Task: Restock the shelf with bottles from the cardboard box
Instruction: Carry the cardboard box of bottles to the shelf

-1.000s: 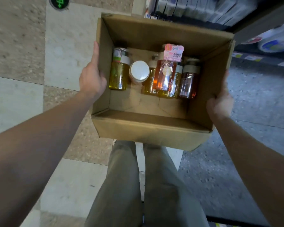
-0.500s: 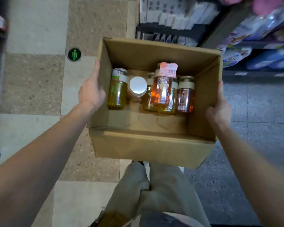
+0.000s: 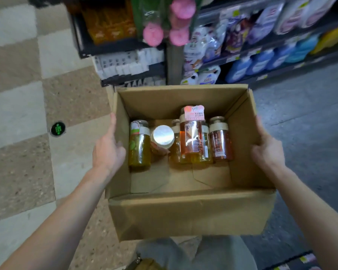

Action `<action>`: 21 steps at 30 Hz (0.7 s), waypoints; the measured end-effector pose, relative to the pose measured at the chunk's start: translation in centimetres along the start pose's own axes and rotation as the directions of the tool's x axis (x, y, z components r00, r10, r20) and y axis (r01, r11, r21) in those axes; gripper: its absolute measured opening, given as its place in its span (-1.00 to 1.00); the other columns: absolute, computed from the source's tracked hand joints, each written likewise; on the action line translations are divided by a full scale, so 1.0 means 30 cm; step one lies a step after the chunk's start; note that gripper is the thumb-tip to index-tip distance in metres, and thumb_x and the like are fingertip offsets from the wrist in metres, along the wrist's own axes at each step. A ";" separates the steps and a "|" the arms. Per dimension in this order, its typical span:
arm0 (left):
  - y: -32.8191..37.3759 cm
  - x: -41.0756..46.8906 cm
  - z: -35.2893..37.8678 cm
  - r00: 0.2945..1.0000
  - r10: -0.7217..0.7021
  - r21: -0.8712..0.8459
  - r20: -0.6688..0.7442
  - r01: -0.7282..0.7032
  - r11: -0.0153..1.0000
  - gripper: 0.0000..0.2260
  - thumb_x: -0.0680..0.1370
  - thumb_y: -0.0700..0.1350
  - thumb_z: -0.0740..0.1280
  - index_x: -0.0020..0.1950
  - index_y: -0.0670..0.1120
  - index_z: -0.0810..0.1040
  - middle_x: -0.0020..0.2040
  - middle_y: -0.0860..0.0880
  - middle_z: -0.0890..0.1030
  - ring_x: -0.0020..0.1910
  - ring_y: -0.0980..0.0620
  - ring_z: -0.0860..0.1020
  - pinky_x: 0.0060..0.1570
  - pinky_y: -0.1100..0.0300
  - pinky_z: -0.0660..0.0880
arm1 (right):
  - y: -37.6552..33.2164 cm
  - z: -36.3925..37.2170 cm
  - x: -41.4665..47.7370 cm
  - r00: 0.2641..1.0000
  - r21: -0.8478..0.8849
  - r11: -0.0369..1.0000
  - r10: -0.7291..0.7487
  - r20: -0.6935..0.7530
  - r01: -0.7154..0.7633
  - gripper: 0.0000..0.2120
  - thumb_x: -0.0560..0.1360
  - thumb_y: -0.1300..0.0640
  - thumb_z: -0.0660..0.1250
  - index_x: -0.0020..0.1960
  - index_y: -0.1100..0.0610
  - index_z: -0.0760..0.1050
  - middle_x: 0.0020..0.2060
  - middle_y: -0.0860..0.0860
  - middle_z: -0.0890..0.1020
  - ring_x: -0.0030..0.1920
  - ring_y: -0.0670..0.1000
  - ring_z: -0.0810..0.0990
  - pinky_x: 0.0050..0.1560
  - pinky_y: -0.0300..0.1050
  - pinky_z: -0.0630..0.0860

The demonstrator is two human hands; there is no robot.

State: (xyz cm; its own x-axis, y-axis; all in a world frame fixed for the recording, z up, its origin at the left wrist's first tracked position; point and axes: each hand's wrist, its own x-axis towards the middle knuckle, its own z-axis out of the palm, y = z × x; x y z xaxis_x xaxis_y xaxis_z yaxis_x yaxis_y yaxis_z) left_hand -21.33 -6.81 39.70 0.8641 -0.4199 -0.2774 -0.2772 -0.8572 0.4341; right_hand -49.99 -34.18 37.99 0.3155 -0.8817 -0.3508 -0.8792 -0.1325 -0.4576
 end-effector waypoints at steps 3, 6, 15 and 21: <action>0.221 -0.043 0.091 0.999 0.047 -0.008 0.006 -0.047 0.999 -0.19 0.61 -0.27 0.29 0.69 0.27 -0.01 0.23 -0.29 0.65 0.10 -0.33 0.62 0.12 -0.10 0.56 | 0.155 -0.157 0.059 0.998 -0.028 0.998 0.055 -0.003 -0.056 -0.06 0.49 0.46 0.18 0.67 -0.26 0.05 0.08 0.35 0.67 0.07 0.33 0.65 0.19 0.06 0.55; 0.461 -0.084 0.202 0.997 0.072 -0.028 0.015 -0.072 0.997 -0.18 0.59 -0.27 0.30 0.68 0.30 0.00 0.23 -0.25 0.65 0.07 -0.30 0.62 0.12 -0.11 0.59 | 0.320 -0.328 0.154 0.995 0.000 0.995 0.098 -0.030 -0.098 -0.03 0.46 0.45 0.18 0.67 -0.30 0.04 0.02 0.32 0.69 0.00 0.32 0.64 0.18 0.08 0.56; 1.193 -0.163 0.507 0.989 0.144 -0.032 0.043 -0.143 0.989 -0.19 0.57 -0.27 0.31 0.68 0.28 0.06 0.41 -0.16 0.57 0.30 -0.18 0.51 0.25 0.03 0.42 | 0.787 -0.862 0.489 0.980 0.014 0.986 0.164 -0.117 -0.163 -0.05 0.49 0.42 0.21 0.67 -0.30 0.04 -0.11 0.19 0.61 -0.12 0.21 0.56 0.18 0.07 0.56; 1.595 -0.137 0.711 0.980 0.172 -0.064 0.101 -0.166 0.984 -0.17 0.55 -0.25 0.28 0.65 0.35 0.03 0.34 -0.23 0.60 0.33 -0.28 0.48 0.26 -0.02 0.47 | 1.008 -1.120 0.752 0.974 0.006 0.986 0.163 -0.160 -0.164 -0.07 0.51 0.40 0.25 0.66 -0.30 0.06 0.08 0.30 0.68 0.09 0.33 0.62 0.24 0.08 0.55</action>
State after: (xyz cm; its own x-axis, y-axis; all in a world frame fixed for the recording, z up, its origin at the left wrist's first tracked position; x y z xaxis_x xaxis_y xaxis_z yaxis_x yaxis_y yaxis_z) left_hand -47.11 -52.46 43.32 0.7568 -0.5887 -0.2842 -0.3890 -0.7549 0.5279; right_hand -81.44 -73.30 43.69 0.1069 -0.9524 -0.2855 -0.9168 0.0167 -0.3990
